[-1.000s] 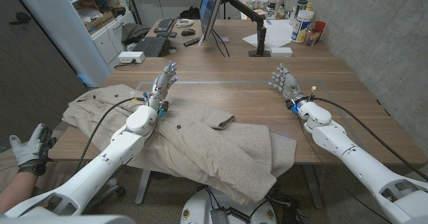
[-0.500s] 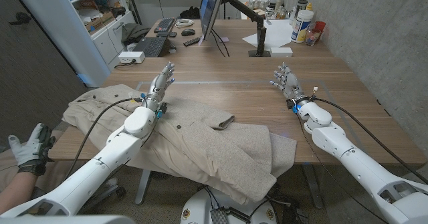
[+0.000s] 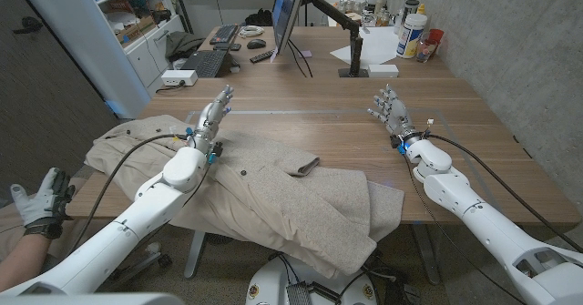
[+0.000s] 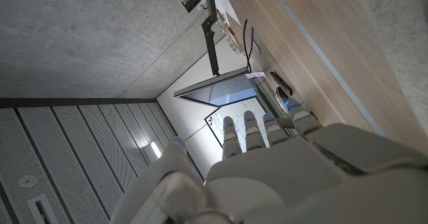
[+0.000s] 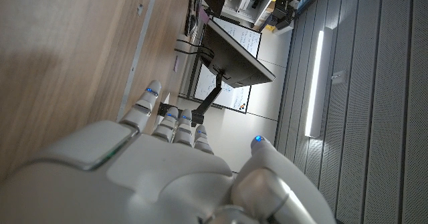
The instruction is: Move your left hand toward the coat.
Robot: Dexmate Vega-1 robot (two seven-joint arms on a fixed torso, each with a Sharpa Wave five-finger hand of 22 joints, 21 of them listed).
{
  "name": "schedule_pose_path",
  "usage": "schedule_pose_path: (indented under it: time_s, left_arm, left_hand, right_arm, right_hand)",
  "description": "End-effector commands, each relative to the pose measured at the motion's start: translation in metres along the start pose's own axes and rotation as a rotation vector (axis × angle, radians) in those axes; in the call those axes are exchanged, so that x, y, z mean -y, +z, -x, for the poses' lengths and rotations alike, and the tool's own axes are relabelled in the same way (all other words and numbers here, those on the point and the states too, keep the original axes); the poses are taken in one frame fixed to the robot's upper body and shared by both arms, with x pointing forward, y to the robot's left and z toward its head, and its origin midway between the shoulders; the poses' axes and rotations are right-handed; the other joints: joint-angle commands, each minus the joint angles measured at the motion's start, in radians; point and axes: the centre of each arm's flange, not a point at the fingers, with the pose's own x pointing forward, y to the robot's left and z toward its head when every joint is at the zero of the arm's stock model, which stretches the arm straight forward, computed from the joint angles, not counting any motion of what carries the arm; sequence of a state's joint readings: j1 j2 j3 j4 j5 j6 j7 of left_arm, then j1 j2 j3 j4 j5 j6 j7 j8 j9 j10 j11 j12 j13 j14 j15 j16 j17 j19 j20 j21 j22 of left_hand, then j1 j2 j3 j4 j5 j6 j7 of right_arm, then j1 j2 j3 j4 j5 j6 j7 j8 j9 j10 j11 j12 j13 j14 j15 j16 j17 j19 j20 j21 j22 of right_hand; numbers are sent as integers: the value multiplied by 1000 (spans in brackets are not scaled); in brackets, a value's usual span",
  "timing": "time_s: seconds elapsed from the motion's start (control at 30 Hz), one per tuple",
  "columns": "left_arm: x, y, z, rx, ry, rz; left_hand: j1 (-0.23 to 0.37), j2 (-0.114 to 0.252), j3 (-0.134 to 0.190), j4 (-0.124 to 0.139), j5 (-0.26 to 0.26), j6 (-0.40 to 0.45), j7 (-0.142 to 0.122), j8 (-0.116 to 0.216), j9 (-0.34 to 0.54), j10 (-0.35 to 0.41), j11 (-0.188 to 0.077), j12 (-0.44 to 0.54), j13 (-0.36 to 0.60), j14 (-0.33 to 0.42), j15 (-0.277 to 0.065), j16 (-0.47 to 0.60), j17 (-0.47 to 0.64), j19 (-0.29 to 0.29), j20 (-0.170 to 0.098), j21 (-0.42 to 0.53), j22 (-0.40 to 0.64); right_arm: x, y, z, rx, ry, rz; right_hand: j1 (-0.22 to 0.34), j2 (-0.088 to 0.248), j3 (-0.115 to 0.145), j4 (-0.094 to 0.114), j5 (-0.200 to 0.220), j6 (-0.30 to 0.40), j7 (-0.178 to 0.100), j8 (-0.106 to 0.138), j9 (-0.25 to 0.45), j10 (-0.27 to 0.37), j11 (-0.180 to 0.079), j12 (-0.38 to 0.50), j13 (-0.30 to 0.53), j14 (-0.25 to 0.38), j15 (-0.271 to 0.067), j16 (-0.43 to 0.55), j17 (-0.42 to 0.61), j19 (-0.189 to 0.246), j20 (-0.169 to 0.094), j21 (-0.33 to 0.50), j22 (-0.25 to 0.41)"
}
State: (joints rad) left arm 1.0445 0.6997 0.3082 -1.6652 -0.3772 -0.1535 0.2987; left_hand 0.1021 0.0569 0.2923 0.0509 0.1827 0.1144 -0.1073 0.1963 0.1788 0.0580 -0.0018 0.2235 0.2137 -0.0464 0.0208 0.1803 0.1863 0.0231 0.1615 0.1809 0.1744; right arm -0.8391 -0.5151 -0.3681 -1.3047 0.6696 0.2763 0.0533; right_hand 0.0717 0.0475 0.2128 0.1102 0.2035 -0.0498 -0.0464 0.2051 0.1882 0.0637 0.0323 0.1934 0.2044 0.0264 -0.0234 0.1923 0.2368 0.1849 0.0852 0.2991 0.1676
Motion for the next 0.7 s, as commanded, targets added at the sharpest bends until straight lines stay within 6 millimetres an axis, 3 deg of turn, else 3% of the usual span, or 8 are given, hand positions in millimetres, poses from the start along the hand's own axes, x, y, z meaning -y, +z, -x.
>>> schedule_pose_path:
  time_s: [0.03,0.13,0.23,0.37,0.7]
  left_arm:
    - [-2,12,11,3,27,-109]
    - [-2,17,12,2,25,-135]
    - [-1,20,14,7,29,-154]
    - [-1,22,15,8,31,-173]
    - [-1,27,21,7,26,-226]
  left_hand:
    - [6,-4,1,-2,4,4,-4,-2,4,-9,-1,-2,-1,-17,-3,-1,-1,-12,-9,-1,3]
    - [6,-4,1,-2,4,4,-5,-2,4,-14,-1,-4,-2,-20,-4,-1,-1,-15,-12,-1,3]
    - [5,-4,1,-3,4,3,-5,-3,4,-17,-3,-5,-2,-23,-4,-2,-1,-16,-13,-1,3]
    - [5,-5,1,-3,4,2,-6,-3,4,-19,-3,-6,-2,-24,-5,-1,-1,-19,-11,-1,2]
    - [4,-6,1,-4,4,1,-6,-4,4,-21,-3,-7,-3,-27,-5,0,-1,-21,-12,1,2]
  right_arm:
    - [0,0,1,9,-2,-11]
    - [0,0,1,11,-5,-18]
    - [0,0,1,9,0,-15]
    - [0,0,1,5,5,-11]
    - [-1,0,1,-8,13,3]
  right_hand:
    - [5,-14,3,-9,5,4,-1,6,2,-4,-8,-2,0,-8,-4,0,0,-1,-12,-10,1]
    - [6,-16,2,-11,5,11,-1,6,1,-11,-14,-4,-1,-17,-16,-2,-3,-2,-12,-16,0]
    - [6,-20,-1,-14,5,20,-6,6,0,-16,-42,-4,-4,-23,-37,-1,-8,-3,-17,-26,0]
    - [4,-21,-2,-14,5,17,-12,1,0,-39,-54,-9,-5,-45,-40,-6,-12,-19,-17,-42,0]
    - [-5,-23,-8,-11,5,3,-11,-8,0,-70,-46,-14,-7,-74,-32,-9,-15,-36,-23,-61,1]
